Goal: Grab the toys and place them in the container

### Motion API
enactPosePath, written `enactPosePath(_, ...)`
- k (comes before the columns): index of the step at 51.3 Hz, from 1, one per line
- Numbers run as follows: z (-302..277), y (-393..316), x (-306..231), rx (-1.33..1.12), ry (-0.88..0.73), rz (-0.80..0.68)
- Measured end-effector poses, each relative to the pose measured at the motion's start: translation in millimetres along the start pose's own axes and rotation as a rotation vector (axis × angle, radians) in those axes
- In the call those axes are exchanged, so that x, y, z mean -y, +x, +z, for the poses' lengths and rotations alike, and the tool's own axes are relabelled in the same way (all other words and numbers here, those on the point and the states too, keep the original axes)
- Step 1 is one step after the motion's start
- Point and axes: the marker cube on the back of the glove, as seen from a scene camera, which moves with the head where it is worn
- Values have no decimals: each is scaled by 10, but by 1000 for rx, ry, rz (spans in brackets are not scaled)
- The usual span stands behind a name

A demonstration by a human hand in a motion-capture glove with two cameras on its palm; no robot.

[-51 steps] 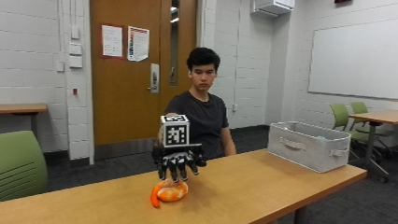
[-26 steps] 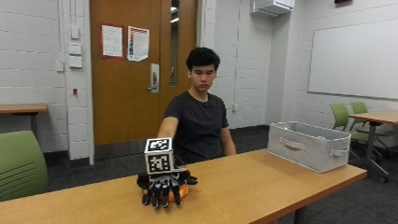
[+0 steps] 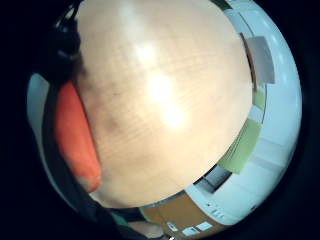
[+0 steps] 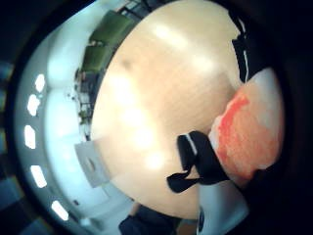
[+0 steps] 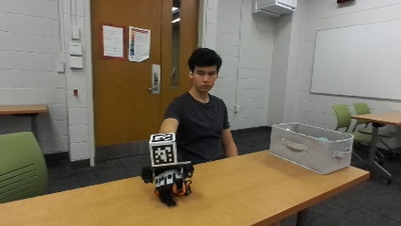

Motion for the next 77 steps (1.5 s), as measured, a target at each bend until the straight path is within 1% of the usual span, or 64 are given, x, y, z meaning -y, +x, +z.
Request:
enactPosePath(8, -71, -36, -24, -76, 89, -11)
enactPosePath(15, -139, -89, -47, -136, -2, -33)
enactPosePath(23, -289, -178, -99, -115, -18, -28)
enactPosePath(27, -464, -278, -132, -117, 15, -69)
enactPosePath(30, -688, -410, -162, -121, 47, -114)
enactPosePath(32, -856, -518, -186, -118, 41, -129)
enactPosePath(41, -1595, -1182, -481, -67, -1, -159)
enactPosePath(46, -1927, -1612, -606, -103, 88, -252)
enactPosePath(52, -2186, -2168, -785, -95, 195, -293)
enactPosePath(55, -2313, -2477, -857, -80, 215, -330)
enactPosePath(59, -2426, -2852, -957, -50, 199, -385)
enactPosePath(64, -2520, -3497, -1139, -42, 186, -498)
enactPosePath(72, -2483, -4253, -1431, -46, 187, -625)
enactPosePath(77, -2401, -4726, -1715, -52, 191, -705)
